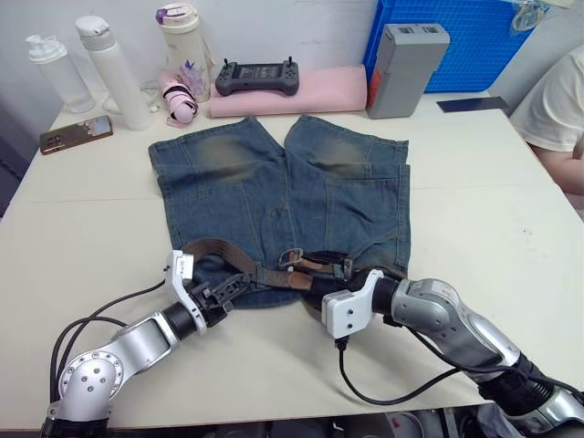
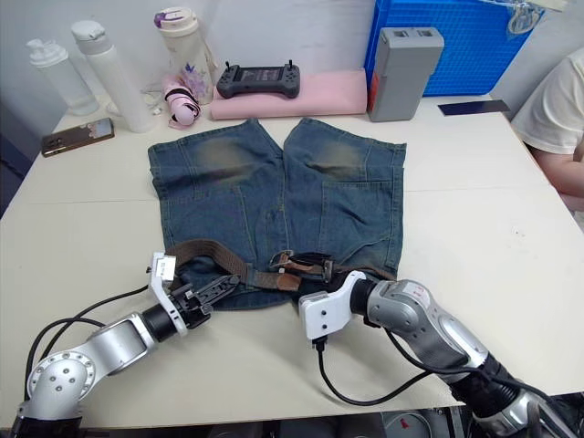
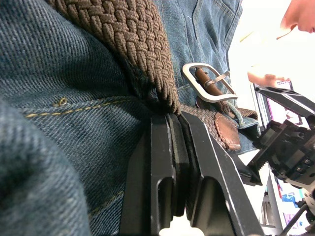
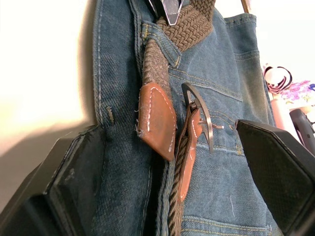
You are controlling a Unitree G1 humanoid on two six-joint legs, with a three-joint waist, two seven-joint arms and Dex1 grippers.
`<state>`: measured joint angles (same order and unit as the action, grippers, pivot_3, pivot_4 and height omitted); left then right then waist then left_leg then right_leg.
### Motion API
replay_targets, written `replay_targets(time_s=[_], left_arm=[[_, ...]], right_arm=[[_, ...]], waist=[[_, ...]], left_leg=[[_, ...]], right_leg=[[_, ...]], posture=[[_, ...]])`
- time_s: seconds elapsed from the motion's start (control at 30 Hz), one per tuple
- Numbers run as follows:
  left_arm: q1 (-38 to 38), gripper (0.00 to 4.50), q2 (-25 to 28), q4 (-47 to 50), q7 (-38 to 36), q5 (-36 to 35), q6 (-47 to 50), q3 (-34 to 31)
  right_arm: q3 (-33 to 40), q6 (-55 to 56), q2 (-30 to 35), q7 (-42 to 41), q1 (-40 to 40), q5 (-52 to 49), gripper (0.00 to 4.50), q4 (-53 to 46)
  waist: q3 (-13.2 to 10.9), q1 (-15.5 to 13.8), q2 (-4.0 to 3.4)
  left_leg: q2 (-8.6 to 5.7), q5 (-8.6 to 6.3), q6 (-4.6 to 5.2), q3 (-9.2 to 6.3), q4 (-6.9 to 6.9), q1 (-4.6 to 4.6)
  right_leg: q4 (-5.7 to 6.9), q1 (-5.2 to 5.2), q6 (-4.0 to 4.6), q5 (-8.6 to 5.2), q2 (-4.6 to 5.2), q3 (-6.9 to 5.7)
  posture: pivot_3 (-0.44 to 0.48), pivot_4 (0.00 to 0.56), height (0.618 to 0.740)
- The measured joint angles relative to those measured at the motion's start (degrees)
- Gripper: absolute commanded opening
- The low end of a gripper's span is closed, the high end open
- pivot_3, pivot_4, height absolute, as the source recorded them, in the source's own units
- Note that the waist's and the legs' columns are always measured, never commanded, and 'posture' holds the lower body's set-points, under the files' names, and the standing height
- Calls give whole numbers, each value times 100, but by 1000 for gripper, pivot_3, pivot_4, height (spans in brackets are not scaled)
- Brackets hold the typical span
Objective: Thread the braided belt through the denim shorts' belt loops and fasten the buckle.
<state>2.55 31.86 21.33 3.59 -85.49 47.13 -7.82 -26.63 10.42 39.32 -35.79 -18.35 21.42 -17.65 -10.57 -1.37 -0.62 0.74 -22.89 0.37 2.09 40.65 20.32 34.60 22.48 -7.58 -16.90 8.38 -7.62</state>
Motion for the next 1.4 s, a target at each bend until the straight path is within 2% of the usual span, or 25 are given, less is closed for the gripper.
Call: replay_targets(time_s=[0.03,0.13,0.27,0.3,0.33,0.63,0.73,0.8,1.4], left_arm=[[0,0,-26,0,-1,12,23,-16],[0,0,-60,0,-1,30,51,-39],[0,0,-99,0,-1,35,98,-79],[1,0,-117,0,-1,35,105,-88],[4,0,-141,0,-1,35,116,-107],[11,0,-193,1,0,39,181,-146],[11,0,-227,1,0,53,193,-170],[11,0,-249,1,0,62,201,-177],[17,0,-321,1,-13,136,271,-234]], right_arm=[[10,55,-19,-4,0,42,4443,3],[12,96,-72,-34,1,82,3696,7],[20,98,-104,-119,23,73,1712,5],[49,98,-103,-159,62,41,1460,-7],[83,97,-102,-211,109,4,942,-18],[244,148,-105,-352,133,-61,942,-93],[303,118,-195,-353,133,-99,1734,-93],[346,91,-204,-353,132,-121,2894,-93],[524,-55,-325,-523,19,-253,2894,-276]], waist=[[0,1,0],[0,1,0],[0,4,0],[0,1,0],[0,2,0],[0,5,0],[0,5,0],[0,4,0],[0,6,0]], left_leg=[[0,0,0,0,0,0],[0,0,0,0,0,0],[0,0,0,-1,0,0],[1,0,0,-1,0,0],[0,0,0,-1,0,0],[0,0,0,-1,4,-2],[0,0,0,-1,4,-2],[0,0,0,-1,5,-2],[0,0,0,-1,8,-2]], right_leg=[[0,0,0,0,0,0],[1,0,0,0,0,0],[2,0,0,0,0,0],[1,0,0,0,0,0],[1,0,0,0,0,0],[6,0,0,0,1,2],[7,0,0,0,1,2],[7,-1,0,0,1,2],[12,0,0,0,2,2]], posture=[[0,150,705],[0,150,705],[0,150,705],[0,150,705],[0,150,705],[0,150,705],[0,150,705],[0,150,705],[0,150,705]])
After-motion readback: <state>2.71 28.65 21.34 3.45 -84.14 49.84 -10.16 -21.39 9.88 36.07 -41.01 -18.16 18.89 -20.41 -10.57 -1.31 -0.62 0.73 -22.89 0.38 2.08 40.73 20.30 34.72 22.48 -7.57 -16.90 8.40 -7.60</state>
